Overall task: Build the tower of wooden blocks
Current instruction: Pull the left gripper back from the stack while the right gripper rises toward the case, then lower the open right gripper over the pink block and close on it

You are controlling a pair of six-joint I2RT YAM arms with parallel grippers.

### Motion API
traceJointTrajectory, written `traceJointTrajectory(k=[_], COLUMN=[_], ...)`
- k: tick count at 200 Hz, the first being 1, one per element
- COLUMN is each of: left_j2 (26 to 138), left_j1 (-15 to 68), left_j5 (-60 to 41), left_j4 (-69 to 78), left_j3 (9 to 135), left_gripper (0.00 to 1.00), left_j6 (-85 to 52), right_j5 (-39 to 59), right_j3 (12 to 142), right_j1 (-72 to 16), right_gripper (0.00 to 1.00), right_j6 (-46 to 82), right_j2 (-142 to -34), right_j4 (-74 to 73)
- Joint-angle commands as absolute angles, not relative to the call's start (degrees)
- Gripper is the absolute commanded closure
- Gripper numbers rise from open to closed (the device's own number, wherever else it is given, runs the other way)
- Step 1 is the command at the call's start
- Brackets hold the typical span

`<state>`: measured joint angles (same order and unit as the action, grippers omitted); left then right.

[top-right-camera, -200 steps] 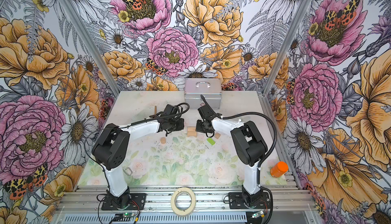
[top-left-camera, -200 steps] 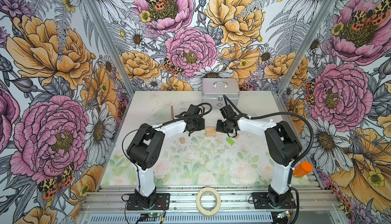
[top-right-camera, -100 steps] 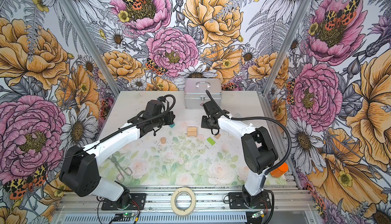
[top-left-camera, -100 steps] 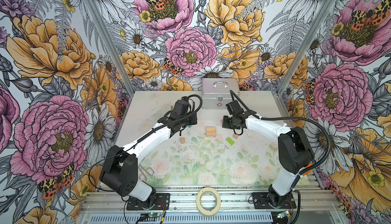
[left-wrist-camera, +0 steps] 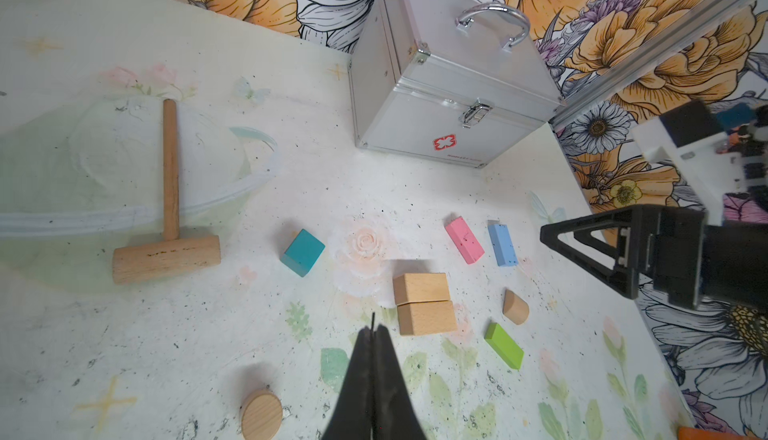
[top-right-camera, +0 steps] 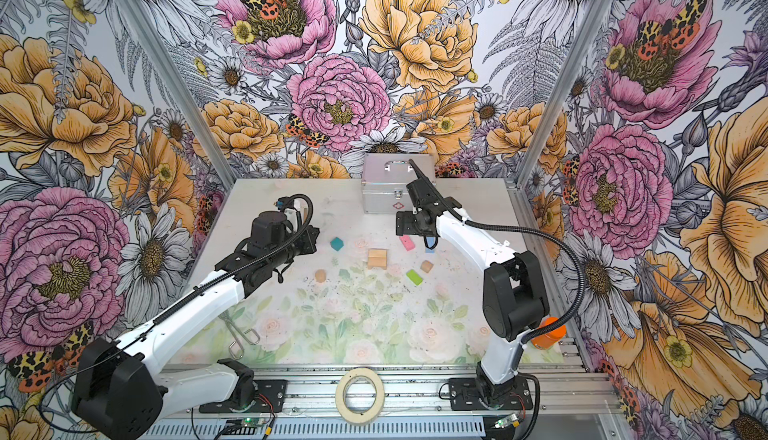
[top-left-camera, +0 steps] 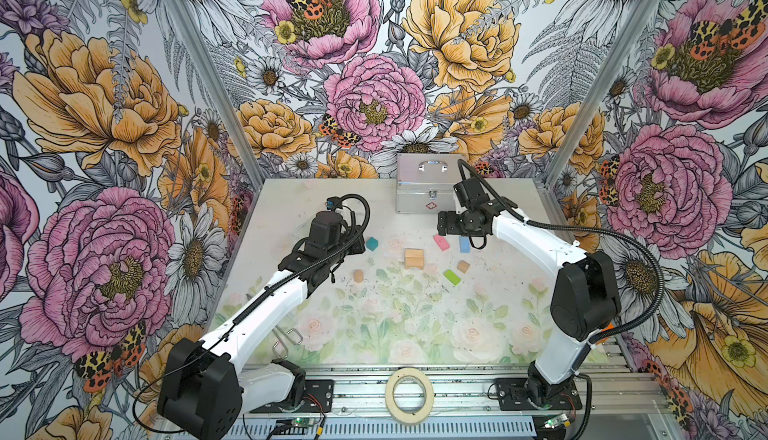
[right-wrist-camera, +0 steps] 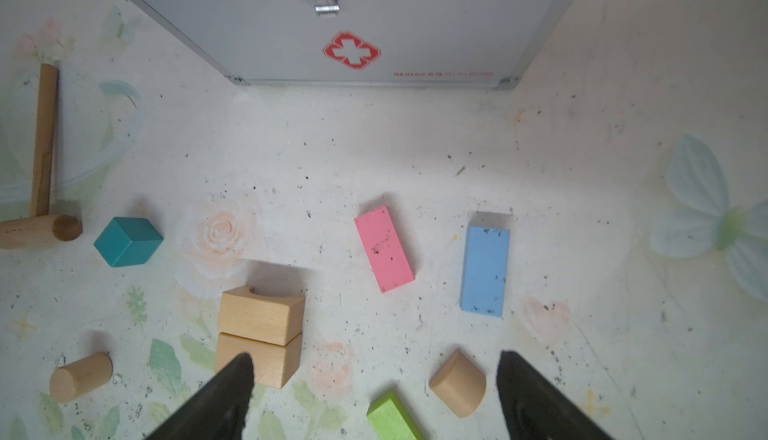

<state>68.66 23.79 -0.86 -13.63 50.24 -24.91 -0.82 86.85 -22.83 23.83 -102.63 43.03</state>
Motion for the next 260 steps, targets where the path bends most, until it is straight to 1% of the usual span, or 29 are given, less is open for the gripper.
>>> traceJointTrajectory(k=[1, 37, 59, 77, 123, 169, 214, 235, 260], left_j2=[66.48, 64.42, 64.06, 64.03, 64.67, 65.21, 65.54, 65.63, 65.68], left_j1=[22.83, 21.64, 21.01, 20.73, 20.52, 20.48, 20.33, 20.30, 20.21], left_j5=[0.35, 0.18, -0.11, -0.35, -1.75, -2.15, -2.73, -3.01, -3.84], left_j4=[-11.59, -10.90, -10.81, -10.68, -10.26, -9.87, -9.76, -9.67, -9.16], left_j3=[48.75, 46.86, 46.49, 46.44, 46.83, 46.76, 46.88, 46.87, 46.77], left_gripper=[0.98, 0.97, 0.97, 0.97, 0.97, 0.96, 0.96, 0.96, 0.96], left_j6=[-23.10, -22.81, -22.76, -22.76, -23.16, -23.40, -23.46, -23.52, -23.90], right_j5=[-0.66, -0.97, -1.24, -0.74, -0.61, -1.29, -1.01, -1.60, -2.11], right_j3=[91.18, 96.89, 98.79, 99.28, 100.45, 102.27, 104.11, 103.89, 103.93], right_j1=[-22.76, -22.68, -22.71, -22.77, -22.86, -22.86, -23.07, -23.08, -22.98], right_gripper=[0.10, 0.13, 0.19, 0.21, 0.24, 0.27, 0.36, 0.41, 0.43], right_j6=[18.51, 14.31, 13.71, 13.48, 12.69, 12.52, 12.83, 12.96, 12.96], right_j2=[-106.87, -112.68, -115.56, -117.30, -121.27, -124.51, -127.00, -127.56, -128.11], right_j4=[47.18, 50.42, 51.86, 51.85, 51.77, 51.68, 51.61, 51.60, 51.38])
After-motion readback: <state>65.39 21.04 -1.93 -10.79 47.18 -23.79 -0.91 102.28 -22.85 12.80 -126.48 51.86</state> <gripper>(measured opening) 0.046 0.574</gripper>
